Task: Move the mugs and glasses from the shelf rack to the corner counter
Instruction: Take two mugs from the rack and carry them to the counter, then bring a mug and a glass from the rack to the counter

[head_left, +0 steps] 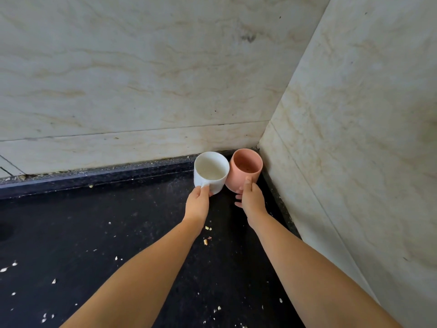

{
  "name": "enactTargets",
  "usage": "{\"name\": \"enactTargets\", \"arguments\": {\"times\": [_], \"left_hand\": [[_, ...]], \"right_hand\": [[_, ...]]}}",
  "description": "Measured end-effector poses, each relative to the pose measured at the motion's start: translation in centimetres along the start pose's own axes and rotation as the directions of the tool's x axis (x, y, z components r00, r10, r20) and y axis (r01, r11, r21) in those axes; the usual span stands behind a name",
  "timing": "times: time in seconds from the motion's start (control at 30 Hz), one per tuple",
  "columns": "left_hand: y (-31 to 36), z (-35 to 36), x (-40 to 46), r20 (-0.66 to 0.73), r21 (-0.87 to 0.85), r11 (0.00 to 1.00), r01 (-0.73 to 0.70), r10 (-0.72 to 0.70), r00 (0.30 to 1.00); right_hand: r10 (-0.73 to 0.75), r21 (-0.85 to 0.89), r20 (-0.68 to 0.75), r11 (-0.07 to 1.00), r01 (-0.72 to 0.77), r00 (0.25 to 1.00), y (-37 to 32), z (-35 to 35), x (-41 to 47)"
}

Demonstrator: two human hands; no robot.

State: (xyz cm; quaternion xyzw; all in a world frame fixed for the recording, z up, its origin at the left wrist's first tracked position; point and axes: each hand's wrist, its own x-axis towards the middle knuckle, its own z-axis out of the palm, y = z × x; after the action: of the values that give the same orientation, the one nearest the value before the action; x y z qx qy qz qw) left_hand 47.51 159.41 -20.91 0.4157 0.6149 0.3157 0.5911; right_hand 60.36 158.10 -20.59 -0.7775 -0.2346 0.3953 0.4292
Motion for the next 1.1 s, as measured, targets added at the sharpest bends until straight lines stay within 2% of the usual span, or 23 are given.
{"name": "enactTargets", "arguments": {"times": [0.1, 0.17, 0.23, 0.3, 0.4, 0.47, 0.57, 0.63, 0.7, 0.8, 0.87, 1.1], "left_hand": [[0.7, -0.7, -0.8, -0.005, 0.055, 0.998, -0.009, 0.009, 1.0], [1.2, -1.9, -1.5, -0.025, 0.146, 0.989, 0.012, -0.008, 1.0], [1.8, -3.3, -2.1, -0.044, 0.298, 0.954, 0.03, -0.017, 0.999], [2.5, -4.9, -3.0, -0.041, 0.462, 0.887, -0.003, 0.024, 0.999], [4.2, -7.1, -5.0, -0.012, 0.615, 0.783, -0.097, 0.133, 0.991], [5.4, -8.3, -6.7, -0.005, 0.713, 0.684, -0.152, 0.222, 0.975], [6.7, -10.1, -9.7, -0.02, 0.853, 0.496, -0.162, 0.342, 0.94], [7.0, -11.3, -11.6, 0.0, 0.922, 0.353, -0.156, 0.405, 0.914], [6.5, -13.4, -14.1, -0.023, 0.961, 0.259, -0.099, 0.43, 0.902], [5.1, -16.6, -17.5, -0.105, 0.97, 0.242, 0.002, 0.412, 0.905], [3.5, -19.2, -20.3, -0.204, 0.954, 0.286, 0.091, 0.395, 0.896], [-3.4, -27.9, -32.4, -0.526, 0.828, 0.406, 0.388, 0.321, 0.787]], "right_hand": [[0.037, -0.039, 0.034, 0.999, -0.036, 0.999, -1.0, -1.0, -0.5], [0.034, -0.138, -0.032, 0.99, -0.039, 0.999, -1.5, -2.0, -1.1], [0.029, -0.262, -0.097, 0.964, -0.053, 0.995, -2.1, -3.2, -1.9], [0.014, -0.364, -0.092, 0.93, -0.047, 0.996, -2.9, -4.4, -2.9], [-0.121, -0.543, -0.026, 0.835, 0.088, 0.992, -4.9, -5.4, -5.5], [-0.299, -0.693, 0.042, 0.679, 0.243, 0.953, -6.1, -5.6, -7.6], [-0.478, -0.816, 0.274, 0.345, 0.465, 0.835, -7.6, -4.7, -10.8], [-0.504, -0.814, 0.447, 0.112, 0.569, 0.739, -8.1, -3.6, -12.6], [-0.479, -0.748, 0.602, -0.059, 0.661, 0.639, -8.2, -2.0, -14.9], [-0.447, -0.625, 0.739, -0.176, 0.76, 0.504, -7.6, 0.6, -17.7], [-0.422, -0.538, 0.805, -0.223, 0.813, 0.417, -7.3, 2.6, -20.3], [-0.336, -0.269, 0.93, -0.35, 0.898, 0.148, -5.0, 9.2, -32.4]]}}
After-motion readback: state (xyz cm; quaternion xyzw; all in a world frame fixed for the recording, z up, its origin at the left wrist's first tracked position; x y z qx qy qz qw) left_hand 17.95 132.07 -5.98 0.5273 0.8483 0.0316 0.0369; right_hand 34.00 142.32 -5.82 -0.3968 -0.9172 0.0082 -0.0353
